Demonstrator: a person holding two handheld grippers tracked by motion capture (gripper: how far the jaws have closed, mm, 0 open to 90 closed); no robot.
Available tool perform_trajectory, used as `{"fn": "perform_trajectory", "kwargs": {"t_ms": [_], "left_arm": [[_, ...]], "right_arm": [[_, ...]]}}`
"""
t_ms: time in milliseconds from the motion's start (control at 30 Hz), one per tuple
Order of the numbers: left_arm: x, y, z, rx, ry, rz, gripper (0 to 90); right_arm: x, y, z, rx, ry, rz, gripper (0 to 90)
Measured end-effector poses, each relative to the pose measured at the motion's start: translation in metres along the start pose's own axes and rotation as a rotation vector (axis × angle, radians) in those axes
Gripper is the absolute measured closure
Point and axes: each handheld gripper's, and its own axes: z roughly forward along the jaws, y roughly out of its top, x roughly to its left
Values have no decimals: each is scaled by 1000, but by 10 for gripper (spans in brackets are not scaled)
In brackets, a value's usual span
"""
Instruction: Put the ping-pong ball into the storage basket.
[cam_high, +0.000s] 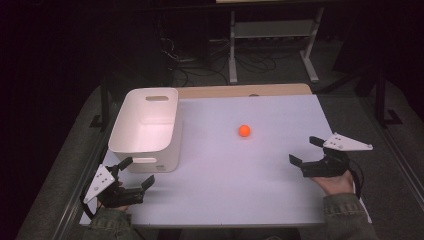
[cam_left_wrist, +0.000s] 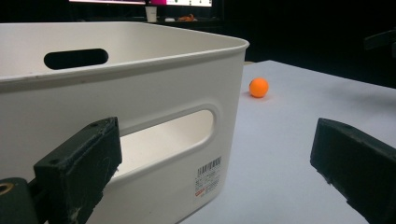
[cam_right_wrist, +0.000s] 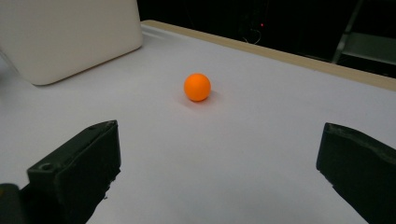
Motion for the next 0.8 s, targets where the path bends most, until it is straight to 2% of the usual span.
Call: {"fn": "perform_trajectory", "kwargs": {"t_ms": [300,800], "left_arm": [[0,0,-1,-2,-2,3,16],[-1,1,-1,-2,-5,4,16]], "right_arm": [[-1,6,1,27,-3,1,0],[1,18,10,69,15,-35,0]]}}
